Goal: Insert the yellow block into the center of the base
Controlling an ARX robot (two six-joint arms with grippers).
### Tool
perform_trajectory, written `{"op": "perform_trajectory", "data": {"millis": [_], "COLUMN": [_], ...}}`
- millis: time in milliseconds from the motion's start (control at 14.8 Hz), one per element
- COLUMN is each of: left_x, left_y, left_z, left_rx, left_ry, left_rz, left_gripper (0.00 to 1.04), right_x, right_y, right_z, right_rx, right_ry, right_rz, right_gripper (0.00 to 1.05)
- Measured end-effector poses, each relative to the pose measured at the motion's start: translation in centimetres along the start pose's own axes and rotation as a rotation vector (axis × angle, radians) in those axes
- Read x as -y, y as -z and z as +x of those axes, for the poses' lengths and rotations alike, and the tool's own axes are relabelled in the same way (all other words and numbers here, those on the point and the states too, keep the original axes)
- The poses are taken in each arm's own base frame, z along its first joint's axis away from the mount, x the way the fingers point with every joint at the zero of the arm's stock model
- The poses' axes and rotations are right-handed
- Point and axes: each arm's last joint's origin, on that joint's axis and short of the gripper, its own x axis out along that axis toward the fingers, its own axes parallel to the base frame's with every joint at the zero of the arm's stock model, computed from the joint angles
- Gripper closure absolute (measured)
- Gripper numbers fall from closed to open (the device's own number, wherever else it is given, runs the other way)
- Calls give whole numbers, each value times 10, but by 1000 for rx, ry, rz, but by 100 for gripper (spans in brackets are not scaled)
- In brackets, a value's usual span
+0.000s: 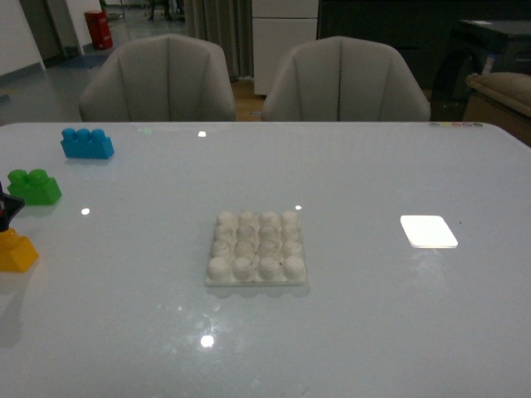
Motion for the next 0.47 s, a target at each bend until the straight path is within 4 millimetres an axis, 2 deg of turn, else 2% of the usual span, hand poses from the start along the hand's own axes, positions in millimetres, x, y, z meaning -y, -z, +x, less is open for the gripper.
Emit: {"op": "perform_trajectory", "data": {"millis": [472], "left_x": [-5], "left_y": [13], "left_z": [8], "left_rx": [-39], "left_ry": [37], "left_rz": [-18], "left_gripper": [7], "right_x": [0], "right_y": [0], "right_z": [0], "right_rx": [0], "right_ry": [0], "right_rz": [0], "right_gripper": [6]}}
